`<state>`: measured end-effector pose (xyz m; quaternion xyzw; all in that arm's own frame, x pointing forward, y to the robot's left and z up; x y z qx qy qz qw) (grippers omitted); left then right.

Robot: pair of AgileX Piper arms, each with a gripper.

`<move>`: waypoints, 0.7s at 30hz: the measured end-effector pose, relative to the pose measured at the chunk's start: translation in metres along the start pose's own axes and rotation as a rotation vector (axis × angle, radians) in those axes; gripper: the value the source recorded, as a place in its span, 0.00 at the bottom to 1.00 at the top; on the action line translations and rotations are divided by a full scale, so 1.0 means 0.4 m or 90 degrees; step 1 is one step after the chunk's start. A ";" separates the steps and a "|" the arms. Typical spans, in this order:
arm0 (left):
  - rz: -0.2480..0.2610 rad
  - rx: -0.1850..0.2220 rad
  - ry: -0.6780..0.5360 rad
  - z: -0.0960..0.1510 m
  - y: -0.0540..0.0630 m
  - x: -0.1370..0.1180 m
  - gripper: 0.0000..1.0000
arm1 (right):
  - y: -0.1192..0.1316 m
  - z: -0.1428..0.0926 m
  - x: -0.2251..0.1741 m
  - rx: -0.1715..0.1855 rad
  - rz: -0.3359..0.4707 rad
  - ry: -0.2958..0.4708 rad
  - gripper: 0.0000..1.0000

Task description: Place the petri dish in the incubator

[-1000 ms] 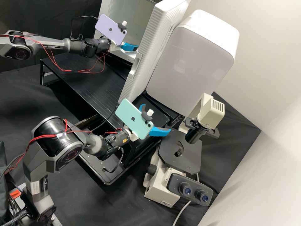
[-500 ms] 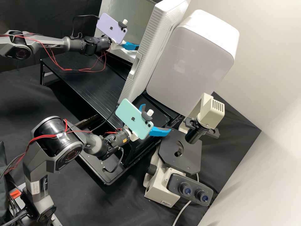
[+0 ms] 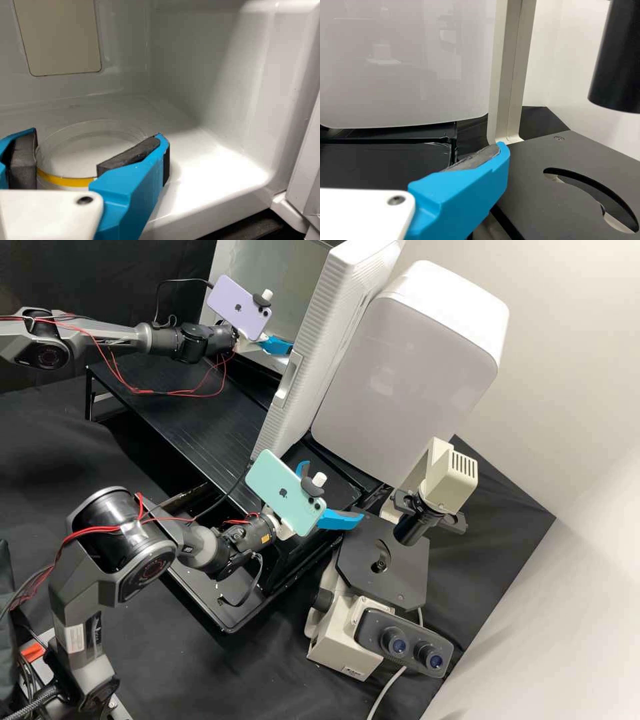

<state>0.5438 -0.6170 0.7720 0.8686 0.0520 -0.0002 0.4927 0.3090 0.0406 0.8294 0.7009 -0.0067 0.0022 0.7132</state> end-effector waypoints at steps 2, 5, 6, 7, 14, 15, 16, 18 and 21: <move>0.000 0.000 0.000 0.000 0.000 0.000 0.00 | 0.000 0.000 0.000 0.000 0.000 0.000 1.00; 0.000 0.000 0.000 0.000 0.000 0.000 0.00 | 0.000 0.000 0.000 0.000 0.000 0.000 1.00; 0.000 0.000 0.000 0.000 0.000 0.000 0.00 | 0.000 0.000 0.000 0.000 0.000 0.000 1.00; 0.000 0.000 0.000 0.000 0.000 0.000 0.00 | 0.000 0.000 0.000 0.000 0.000 0.000 1.00; -0.002 0.001 0.000 -0.001 -0.004 0.002 1.00 | 0.000 0.000 0.000 0.000 0.000 0.000 1.00; 0.000 0.000 0.000 0.000 -0.002 0.001 1.00 | 0.000 0.000 0.000 0.000 0.000 0.000 1.00; 0.000 0.000 0.000 0.000 -0.002 0.001 1.00 | 0.000 0.000 0.000 0.000 0.000 0.000 1.00; 0.000 0.000 0.000 0.000 -0.002 0.001 1.00 | 0.000 0.000 0.000 0.000 0.000 0.000 1.00; -0.001 0.000 0.000 0.000 -0.003 0.002 1.00 | 0.000 0.000 0.000 0.000 0.000 0.000 1.00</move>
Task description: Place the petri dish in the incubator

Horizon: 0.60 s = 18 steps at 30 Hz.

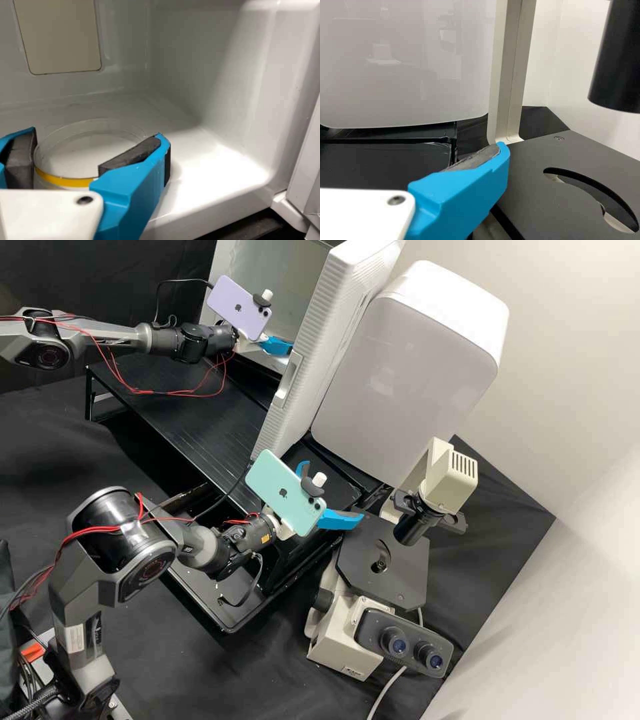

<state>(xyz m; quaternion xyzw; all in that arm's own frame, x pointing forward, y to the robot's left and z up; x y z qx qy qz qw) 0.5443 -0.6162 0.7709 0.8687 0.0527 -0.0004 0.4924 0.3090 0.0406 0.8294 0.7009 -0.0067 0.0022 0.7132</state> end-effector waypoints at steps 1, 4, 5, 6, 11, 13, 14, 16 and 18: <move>0.000 0.000 0.000 0.000 0.000 0.001 1.00 | 0.000 0.000 0.000 0.000 0.000 0.000 1.00; 0.000 0.001 0.000 -0.001 -0.003 0.004 1.00 | 0.000 0.000 0.000 0.000 0.000 0.000 1.00; -0.001 0.001 0.000 -0.002 -0.006 0.006 1.00 | 0.000 0.000 0.000 0.000 0.000 0.000 1.00; 0.000 0.001 0.000 -0.001 -0.006 0.007 1.00 | 0.000 0.000 0.000 0.000 0.000 0.000 1.00; 0.004 0.000 0.003 -0.002 -0.005 0.009 1.00 | 0.000 0.000 0.000 0.000 0.000 0.000 1.00; 0.004 0.000 0.006 -0.003 -0.005 0.009 1.00 | 0.000 0.000 0.000 0.000 0.000 0.000 1.00; 0.005 0.001 0.009 -0.004 -0.005 0.009 1.00 | 0.000 0.000 0.000 0.000 0.000 0.000 1.00; 0.006 0.001 0.014 -0.006 -0.004 0.009 1.00 | 0.000 0.000 0.000 0.000 0.000 0.000 1.00; 0.007 0.001 0.018 -0.007 -0.004 0.009 1.00 | 0.000 0.000 0.000 0.000 0.000 0.000 1.00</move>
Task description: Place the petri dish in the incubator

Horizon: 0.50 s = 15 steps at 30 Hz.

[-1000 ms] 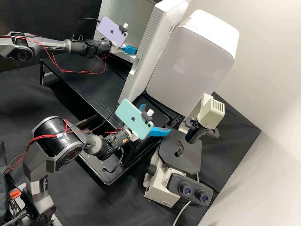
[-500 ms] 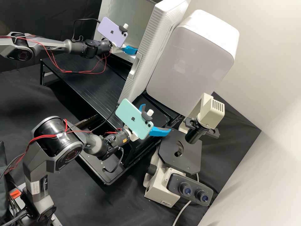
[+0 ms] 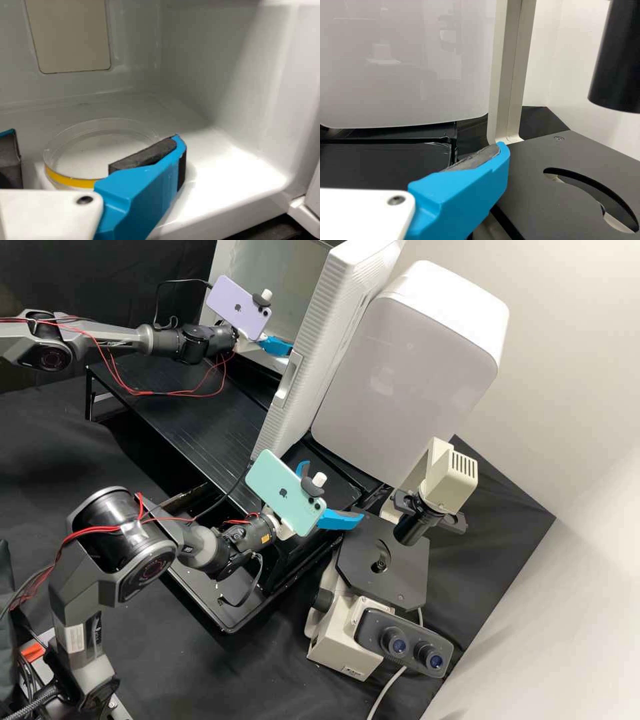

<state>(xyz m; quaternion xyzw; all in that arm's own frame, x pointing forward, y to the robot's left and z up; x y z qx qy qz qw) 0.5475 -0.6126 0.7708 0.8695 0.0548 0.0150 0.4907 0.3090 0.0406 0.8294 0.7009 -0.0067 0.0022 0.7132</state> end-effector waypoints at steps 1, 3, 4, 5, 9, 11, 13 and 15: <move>0.001 0.000 0.005 -0.002 0.000 0.000 1.00 | 0.000 0.000 0.000 0.000 0.000 0.000 1.00; 0.001 0.000 0.007 -0.003 0.001 0.000 1.00 | 0.000 0.000 0.000 0.000 0.000 0.000 1.00; 0.002 0.000 0.009 -0.003 0.001 0.000 1.00 | 0.000 0.000 0.000 0.000 0.000 0.000 1.00; 0.002 0.000 0.009 -0.003 0.001 0.000 1.00 | 0.000 0.000 0.000 0.000 0.000 0.000 1.00; 0.002 0.000 0.009 -0.003 0.001 0.000 1.00 | 0.000 0.000 0.000 0.000 0.000 0.000 1.00; 0.002 0.000 0.009 -0.003 0.001 0.000 1.00 | 0.000 0.000 0.000 0.000 0.000 0.000 1.00; 0.002 0.000 0.009 -0.003 0.001 0.000 1.00 | 0.000 0.000 0.000 0.000 0.000 0.000 1.00; 0.002 0.000 0.009 -0.003 0.001 0.000 1.00 | 0.000 0.000 0.000 0.000 0.000 0.000 1.00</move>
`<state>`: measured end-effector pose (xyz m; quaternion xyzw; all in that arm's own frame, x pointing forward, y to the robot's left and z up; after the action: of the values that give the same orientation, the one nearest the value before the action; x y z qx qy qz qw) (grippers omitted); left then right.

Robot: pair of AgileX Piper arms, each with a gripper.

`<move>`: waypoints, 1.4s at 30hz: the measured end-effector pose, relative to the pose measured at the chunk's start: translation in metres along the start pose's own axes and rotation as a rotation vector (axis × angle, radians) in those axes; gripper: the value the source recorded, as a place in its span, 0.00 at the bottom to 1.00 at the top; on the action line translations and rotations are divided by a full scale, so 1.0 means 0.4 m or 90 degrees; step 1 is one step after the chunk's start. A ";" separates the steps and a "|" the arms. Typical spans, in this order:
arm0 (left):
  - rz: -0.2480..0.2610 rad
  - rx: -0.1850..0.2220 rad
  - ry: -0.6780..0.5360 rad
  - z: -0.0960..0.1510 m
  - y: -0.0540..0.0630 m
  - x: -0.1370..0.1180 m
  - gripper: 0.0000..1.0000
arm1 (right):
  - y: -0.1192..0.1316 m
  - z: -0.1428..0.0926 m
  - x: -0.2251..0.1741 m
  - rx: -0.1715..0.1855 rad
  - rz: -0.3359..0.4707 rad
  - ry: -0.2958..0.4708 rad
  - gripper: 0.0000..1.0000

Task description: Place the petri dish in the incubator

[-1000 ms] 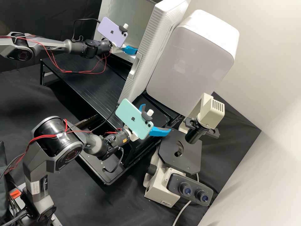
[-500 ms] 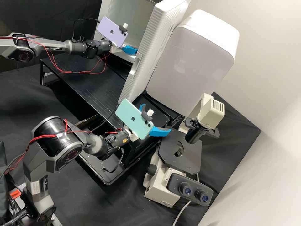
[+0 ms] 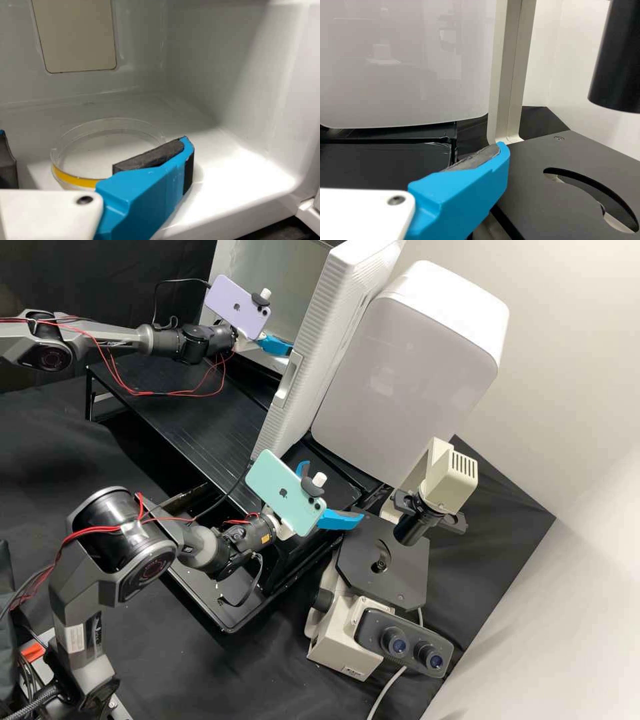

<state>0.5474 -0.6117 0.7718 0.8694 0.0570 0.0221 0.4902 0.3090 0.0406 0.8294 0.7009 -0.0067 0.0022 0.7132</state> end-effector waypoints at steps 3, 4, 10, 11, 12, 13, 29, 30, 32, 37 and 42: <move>0.000 0.000 0.000 0.000 0.000 0.000 1.00 | 0.000 0.000 0.000 0.000 0.000 0.000 1.00; 0.000 0.000 0.000 0.000 0.000 0.000 1.00 | 0.000 0.000 0.000 0.000 0.000 0.000 1.00; -0.008 0.004 0.002 -0.003 -0.010 -0.001 1.00 | 0.000 0.000 0.000 0.000 0.000 0.000 1.00; -0.009 0.004 0.003 -0.004 -0.007 -0.004 1.00 | 0.000 0.000 0.000 0.000 0.000 0.000 1.00; -0.009 0.004 0.002 -0.004 -0.004 -0.006 1.00 | 0.000 0.000 0.000 0.000 0.000 0.000 1.00; -0.007 0.003 0.002 -0.004 0.002 -0.009 1.00 | 0.000 0.000 0.000 0.000 0.000 0.000 1.00; -0.002 0.031 0.014 -0.019 0.000 -0.070 1.00 | 0.000 0.000 0.000 0.000 0.000 0.000 1.00; 0.000 0.036 0.012 -0.019 -0.002 -0.076 1.00 | 0.000 0.000 0.000 0.000 0.000 0.000 1.00; 0.001 0.043 0.006 -0.019 -0.010 -0.088 1.00 | 0.000 0.000 0.000 0.000 0.000 0.000 1.00; 0.006 0.037 0.002 -0.027 -0.009 -0.118 1.00 | 0.000 0.000 0.000 0.000 0.000 0.000 1.00; 0.018 0.044 -0.005 -0.029 -0.017 -0.151 1.00 | 0.000 0.000 0.000 0.000 0.000 0.000 1.00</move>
<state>0.4856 -0.6055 0.7729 0.8865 0.0439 0.0235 0.4600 0.3090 0.0406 0.8294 0.7009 -0.0067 0.0022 0.7132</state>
